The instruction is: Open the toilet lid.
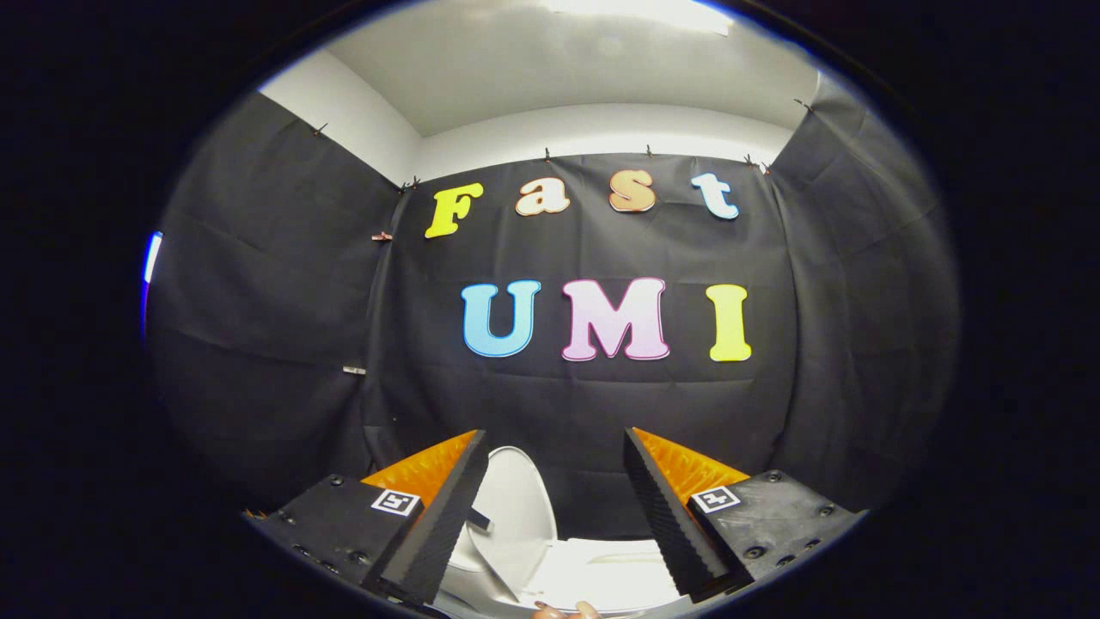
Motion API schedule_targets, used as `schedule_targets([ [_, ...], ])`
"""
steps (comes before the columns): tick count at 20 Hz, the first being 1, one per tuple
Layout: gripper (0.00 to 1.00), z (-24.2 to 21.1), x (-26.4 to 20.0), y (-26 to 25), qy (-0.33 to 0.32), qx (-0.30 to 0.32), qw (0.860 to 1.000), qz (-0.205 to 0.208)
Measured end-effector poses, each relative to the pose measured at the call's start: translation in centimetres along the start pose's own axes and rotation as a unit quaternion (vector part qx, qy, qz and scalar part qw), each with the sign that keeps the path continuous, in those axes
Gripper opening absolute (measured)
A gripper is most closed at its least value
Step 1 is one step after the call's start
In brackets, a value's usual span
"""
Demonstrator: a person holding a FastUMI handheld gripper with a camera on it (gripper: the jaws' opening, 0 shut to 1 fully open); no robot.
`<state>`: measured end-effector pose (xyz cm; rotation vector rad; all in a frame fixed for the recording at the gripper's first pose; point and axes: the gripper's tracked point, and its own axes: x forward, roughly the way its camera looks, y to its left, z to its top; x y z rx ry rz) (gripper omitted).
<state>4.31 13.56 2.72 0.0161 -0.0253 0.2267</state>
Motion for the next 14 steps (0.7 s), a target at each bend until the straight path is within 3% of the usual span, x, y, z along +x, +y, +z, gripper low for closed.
schedule_targets([
  [14,0.97,2.2,-5.5,-3.0,-0.001,-0.009,0.999,-0.040],
])
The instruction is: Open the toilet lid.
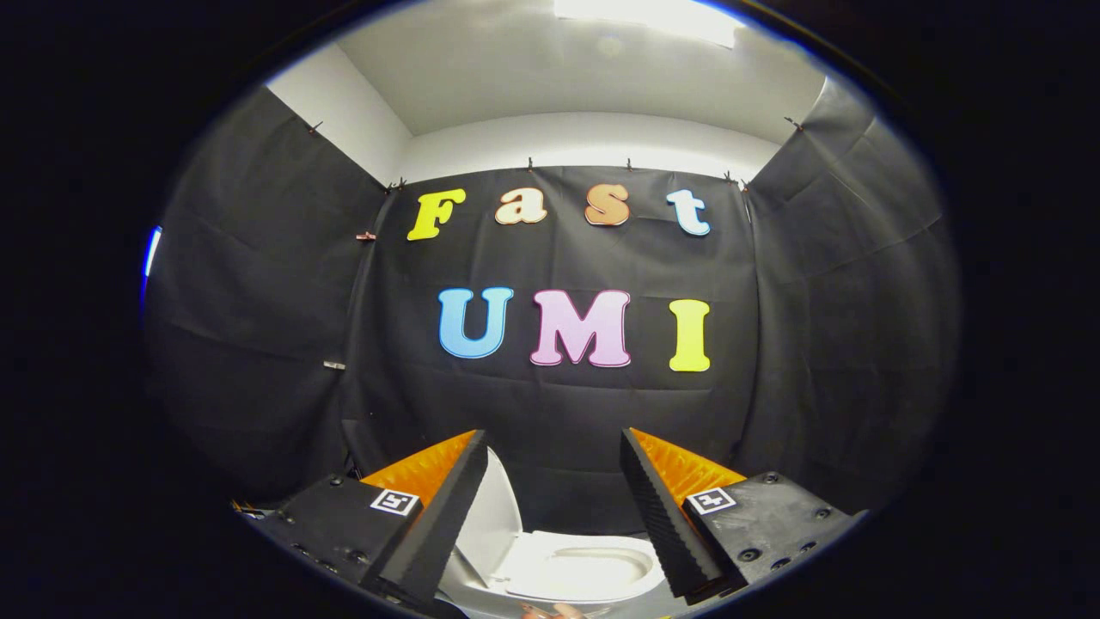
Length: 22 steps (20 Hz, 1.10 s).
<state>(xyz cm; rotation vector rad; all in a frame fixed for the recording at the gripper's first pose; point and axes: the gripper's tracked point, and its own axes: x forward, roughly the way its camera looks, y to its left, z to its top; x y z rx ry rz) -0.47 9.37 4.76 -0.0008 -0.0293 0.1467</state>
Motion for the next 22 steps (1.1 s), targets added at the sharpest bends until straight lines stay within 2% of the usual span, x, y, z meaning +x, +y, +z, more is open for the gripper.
schedule_targets([
  [22,0.97,0.96,-0.73,-0.34,-0.010,0.002,1.000,-0.010],
])
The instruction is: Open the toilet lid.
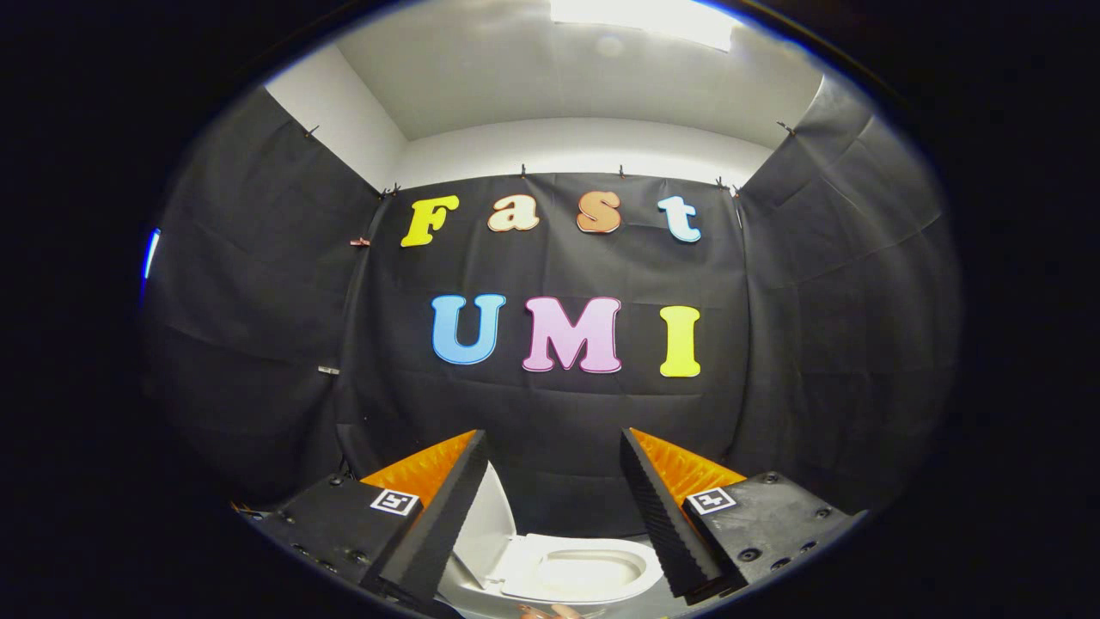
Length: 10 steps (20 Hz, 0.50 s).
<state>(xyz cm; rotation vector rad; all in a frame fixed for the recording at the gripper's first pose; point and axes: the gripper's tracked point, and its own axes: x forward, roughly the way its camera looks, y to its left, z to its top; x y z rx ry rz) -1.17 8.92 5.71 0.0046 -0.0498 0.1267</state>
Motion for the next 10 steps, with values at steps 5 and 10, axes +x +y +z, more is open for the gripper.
schedule_targets([
  [5,0.97,-0.16,-0.09,0.00,0.003,0.001,1.000,-0.001],
  [10,0.97,-0.23,-0.15,-0.08,0.004,0.003,1.000,0.000],
])
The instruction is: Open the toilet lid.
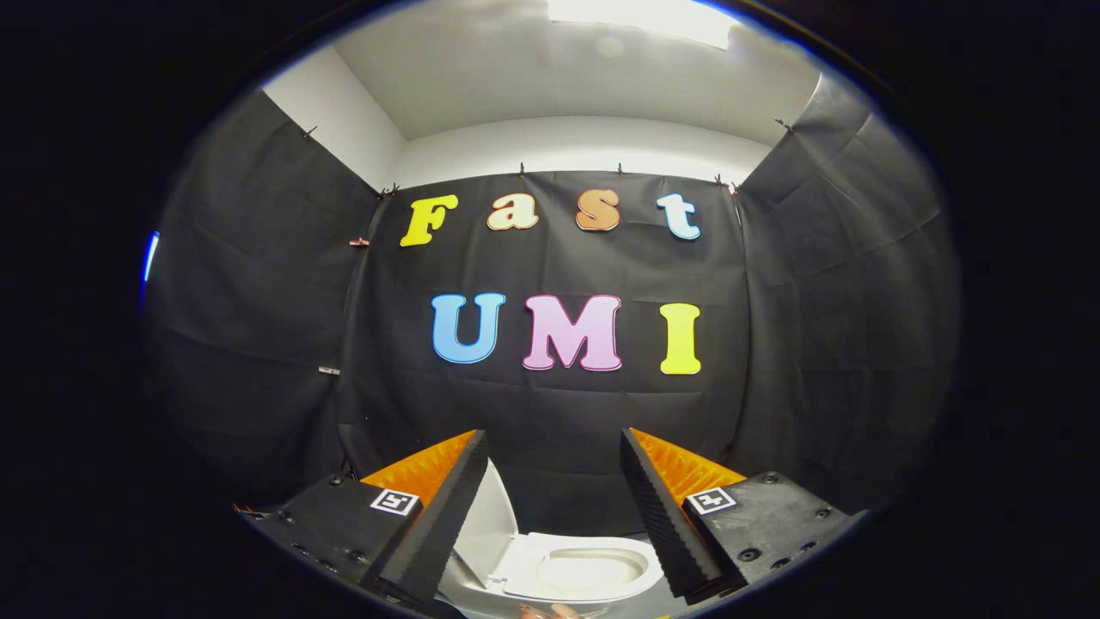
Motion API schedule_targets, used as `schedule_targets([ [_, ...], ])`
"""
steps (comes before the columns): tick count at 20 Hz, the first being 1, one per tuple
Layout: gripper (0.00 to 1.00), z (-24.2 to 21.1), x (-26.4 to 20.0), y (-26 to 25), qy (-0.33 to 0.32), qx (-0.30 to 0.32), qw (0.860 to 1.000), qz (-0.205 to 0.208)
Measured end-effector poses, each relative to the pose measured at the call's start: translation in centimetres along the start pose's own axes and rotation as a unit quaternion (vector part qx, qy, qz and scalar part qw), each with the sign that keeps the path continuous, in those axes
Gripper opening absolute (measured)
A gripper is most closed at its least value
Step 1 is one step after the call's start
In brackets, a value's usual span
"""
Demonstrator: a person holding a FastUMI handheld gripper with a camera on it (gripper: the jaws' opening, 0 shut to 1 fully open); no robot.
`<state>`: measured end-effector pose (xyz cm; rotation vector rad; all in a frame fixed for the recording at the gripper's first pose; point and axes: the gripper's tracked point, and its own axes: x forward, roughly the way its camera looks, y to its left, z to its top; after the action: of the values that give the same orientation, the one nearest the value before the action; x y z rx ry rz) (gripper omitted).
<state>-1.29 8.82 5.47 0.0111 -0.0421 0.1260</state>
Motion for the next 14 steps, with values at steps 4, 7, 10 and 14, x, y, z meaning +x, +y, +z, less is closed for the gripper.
schedule_targets([
  [4,0.97,0.08,-0.06,0.20,0.000,-0.002,1.000,0.000],
  [7,0.97,0.03,-0.13,0.32,0.000,-0.002,1.000,0.002],
  [10,0.97,0.06,-0.13,0.33,0.001,-0.002,1.000,0.004],
  [14,0.97,-0.08,-0.17,0.17,0.001,0.000,1.000,0.001],
])
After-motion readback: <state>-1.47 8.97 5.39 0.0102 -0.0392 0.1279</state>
